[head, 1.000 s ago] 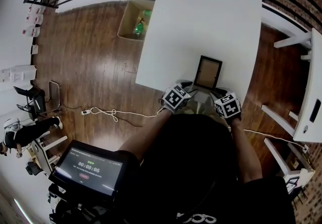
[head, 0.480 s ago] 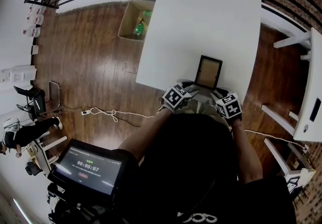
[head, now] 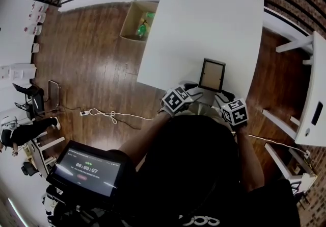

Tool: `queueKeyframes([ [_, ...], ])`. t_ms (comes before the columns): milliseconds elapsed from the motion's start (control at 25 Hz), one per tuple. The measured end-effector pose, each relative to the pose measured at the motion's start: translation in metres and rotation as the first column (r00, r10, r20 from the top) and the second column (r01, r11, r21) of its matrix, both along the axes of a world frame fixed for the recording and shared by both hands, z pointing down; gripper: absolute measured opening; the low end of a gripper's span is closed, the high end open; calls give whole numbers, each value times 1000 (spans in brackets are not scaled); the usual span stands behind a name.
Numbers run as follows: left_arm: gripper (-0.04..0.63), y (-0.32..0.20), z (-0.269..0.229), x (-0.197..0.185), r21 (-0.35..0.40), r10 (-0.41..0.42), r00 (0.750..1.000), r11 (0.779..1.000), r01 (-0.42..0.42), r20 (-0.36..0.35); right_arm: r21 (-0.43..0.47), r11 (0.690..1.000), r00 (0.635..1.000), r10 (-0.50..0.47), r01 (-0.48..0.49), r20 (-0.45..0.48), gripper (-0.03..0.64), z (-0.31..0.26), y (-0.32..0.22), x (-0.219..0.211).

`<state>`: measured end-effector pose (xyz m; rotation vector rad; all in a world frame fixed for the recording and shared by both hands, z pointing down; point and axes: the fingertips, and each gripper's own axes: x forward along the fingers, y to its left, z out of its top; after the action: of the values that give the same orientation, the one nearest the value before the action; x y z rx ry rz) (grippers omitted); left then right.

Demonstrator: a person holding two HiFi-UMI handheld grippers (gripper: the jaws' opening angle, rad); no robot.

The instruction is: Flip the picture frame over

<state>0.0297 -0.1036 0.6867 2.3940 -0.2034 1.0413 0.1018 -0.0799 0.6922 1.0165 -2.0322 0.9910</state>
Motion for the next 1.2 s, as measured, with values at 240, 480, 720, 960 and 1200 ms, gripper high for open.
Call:
queueKeyframes([
  [240,186,-5,-20,5,24,-20,999,999,21,-35,23,1000,1000,-10,10,-19,135,-20,-5,4],
  [480,187,-18,-36,9,48,-43,997,998,46,-67,48,999,1000,-14,15,-15,143,-36,-19,8],
  [720,189,-25,-49,13,64,-59,994,996,65,-87,73,997,1000,-22,24,-21,147,-48,-29,11],
  [960,189,-30,-59,12,65,-90,990,993,97,-108,87,995,999,-36,38,-25,150,-60,-31,9],
  [1200,189,-35,-68,14,73,-103,988,991,112,-119,105,993,998,-46,49,-37,158,-73,-35,9],
])
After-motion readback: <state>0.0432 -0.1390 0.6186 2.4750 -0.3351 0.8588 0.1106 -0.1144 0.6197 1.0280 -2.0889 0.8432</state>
